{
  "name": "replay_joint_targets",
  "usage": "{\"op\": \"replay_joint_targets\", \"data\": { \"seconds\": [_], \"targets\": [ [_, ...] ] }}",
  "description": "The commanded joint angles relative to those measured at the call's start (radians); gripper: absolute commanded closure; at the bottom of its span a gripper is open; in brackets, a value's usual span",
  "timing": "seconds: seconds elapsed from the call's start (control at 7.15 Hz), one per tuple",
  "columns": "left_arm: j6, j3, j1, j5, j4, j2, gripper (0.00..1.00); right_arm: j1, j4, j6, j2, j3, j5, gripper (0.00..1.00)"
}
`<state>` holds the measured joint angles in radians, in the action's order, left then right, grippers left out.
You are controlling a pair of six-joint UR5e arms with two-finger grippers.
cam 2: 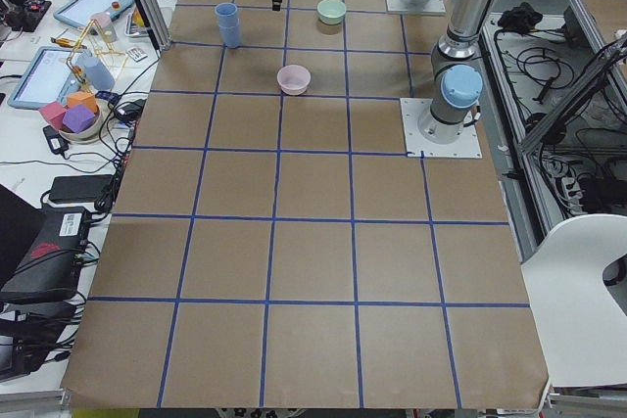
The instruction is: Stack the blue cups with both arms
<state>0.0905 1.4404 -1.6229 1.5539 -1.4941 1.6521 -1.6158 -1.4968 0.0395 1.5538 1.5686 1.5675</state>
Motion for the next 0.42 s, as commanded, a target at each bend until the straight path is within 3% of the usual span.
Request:
{"op": "replay_joint_targets", "data": {
  "seconds": [0.0, 0.28],
  "targets": [
    [0.0, 0.0, 0.0, 0.0, 0.0, 0.0, 0.0, 0.0, -0.002, 0.0, 0.005, -0.001, 0.0, 0.0],
    [0.0, 0.0, 0.0, 0.0, 0.0, 0.0, 0.0, 0.0, -0.003, 0.0, 0.003, 0.002, 0.0, 0.0]
  ]
}}
